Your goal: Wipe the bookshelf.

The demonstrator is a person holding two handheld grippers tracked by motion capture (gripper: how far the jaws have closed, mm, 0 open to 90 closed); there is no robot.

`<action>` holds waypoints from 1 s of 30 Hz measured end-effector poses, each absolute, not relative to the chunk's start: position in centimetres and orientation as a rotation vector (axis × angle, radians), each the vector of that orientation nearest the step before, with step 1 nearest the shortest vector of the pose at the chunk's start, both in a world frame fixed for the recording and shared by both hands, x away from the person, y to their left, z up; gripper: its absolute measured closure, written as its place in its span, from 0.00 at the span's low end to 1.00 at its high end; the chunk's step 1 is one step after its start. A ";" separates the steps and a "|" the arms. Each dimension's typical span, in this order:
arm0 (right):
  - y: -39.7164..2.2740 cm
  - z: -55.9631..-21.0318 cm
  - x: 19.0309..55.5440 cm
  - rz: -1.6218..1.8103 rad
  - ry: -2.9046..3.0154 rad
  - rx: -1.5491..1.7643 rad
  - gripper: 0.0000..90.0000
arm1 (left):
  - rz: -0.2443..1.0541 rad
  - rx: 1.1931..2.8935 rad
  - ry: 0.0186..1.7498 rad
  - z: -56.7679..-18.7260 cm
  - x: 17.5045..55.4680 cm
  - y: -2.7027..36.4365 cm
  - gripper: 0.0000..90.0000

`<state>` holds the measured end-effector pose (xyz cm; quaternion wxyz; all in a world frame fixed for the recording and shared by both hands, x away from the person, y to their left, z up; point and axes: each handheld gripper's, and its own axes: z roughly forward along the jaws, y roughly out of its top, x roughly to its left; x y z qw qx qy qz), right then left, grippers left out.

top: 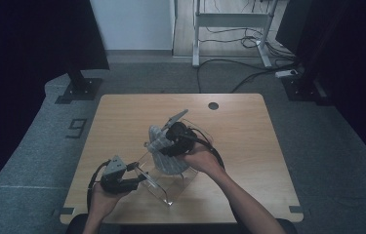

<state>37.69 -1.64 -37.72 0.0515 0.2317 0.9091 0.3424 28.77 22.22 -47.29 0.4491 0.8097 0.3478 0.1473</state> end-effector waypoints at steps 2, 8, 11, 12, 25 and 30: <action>-1.0 -38.2 38.0 1.032 2.769 0.710 0.70 | 0.365 2.003 0.861 -47.3 28.8 22.2 0.47; 0.4 -39.0 38.8 1.028 2.772 0.726 0.70 | 0.369 2.000 0.865 -47.3 28.8 22.1 0.47; 0.9 -39.5 38.9 1.001 2.779 0.720 0.70 | 0.367 2.000 0.867 -47.3 28.8 22.1 0.47; 1.1 -39.7 39.0 0.994 2.781 0.716 0.70 | 0.368 2.001 0.867 -47.3 28.8 22.1 0.47; 1.2 -40.2 38.7 0.955 2.796 0.707 0.71 | 0.363 2.001 0.889 -47.3 28.7 22.0 0.47; 0.5 -40.1 38.2 0.956 2.796 0.702 0.71 | 0.362 2.002 0.894 -47.3 28.7 21.9 0.47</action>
